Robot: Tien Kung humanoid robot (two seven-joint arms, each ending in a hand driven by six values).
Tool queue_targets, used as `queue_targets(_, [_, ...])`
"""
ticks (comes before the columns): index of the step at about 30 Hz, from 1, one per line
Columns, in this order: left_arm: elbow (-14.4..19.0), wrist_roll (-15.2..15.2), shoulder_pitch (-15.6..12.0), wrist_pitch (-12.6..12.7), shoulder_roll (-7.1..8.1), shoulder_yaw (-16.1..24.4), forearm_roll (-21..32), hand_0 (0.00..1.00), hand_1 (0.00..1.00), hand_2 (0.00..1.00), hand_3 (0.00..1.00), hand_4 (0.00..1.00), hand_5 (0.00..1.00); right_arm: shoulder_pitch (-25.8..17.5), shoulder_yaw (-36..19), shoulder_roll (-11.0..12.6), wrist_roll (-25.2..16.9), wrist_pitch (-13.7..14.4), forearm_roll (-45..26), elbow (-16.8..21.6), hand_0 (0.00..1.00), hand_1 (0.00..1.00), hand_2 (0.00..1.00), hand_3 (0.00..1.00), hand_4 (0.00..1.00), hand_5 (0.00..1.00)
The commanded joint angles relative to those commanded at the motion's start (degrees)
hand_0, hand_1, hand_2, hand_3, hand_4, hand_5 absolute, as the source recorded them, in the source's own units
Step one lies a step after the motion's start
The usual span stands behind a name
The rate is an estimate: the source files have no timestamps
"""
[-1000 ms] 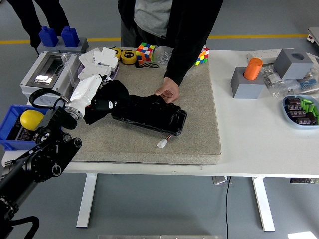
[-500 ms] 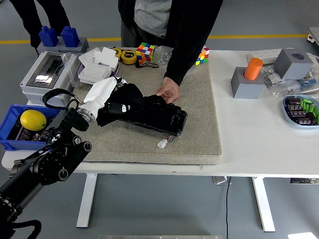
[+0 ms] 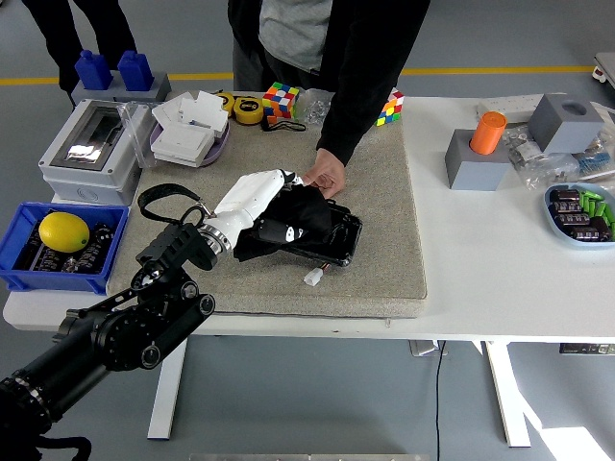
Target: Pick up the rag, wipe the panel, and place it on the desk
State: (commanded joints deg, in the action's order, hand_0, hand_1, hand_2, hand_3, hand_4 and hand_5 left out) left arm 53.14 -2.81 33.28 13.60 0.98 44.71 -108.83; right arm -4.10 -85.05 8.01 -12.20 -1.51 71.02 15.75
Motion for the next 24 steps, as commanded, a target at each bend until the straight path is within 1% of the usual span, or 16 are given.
queue_targets(3, [0.2, 0.1, 0.3, 0.0, -0.98, -1.8, 0.2, 0.217, 0.248, 0.335, 0.545, 0.696, 0.002, 0.0, 0.2, 0.0, 0.0, 0.0, -0.1, 0.0, 0.596, 0.576, 0.515, 0.524, 0.971, 0.402])
queue_targets(11, [0.2, 0.2, 1.4, 0.1, -0.98, -5.2, 0.6, 0.217, 0.247, 0.335, 0.545, 0.697, 0.002, 0.0, 0.2, 0.0, 0.0, 0.0, 0.0, -0.1, 0.599, 0.578, 0.515, 0.525, 0.972, 0.403])
queue_targets(19, [0.9, -0.1, 1.6, 0.3, -0.98, -5.8, 1.1, 0.216, 0.246, 0.335, 0.544, 0.700, 0.002, 0.0, 0.2, 0.0, 0.0, 0.0, 0.0, -0.1, 0.600, 0.577, 0.515, 0.524, 0.974, 0.404])
queue_targets(24, [0.3, -0.1, 1.5, 0.4, -0.98, -4.6, 0.6, 0.216, 0.246, 0.335, 0.544, 0.700, 0.002, 0.0, 0.3, 0.1, 0.0, 0.0, -0.1, 0.0, 0.600, 0.577, 0.515, 0.524, 0.974, 0.404])
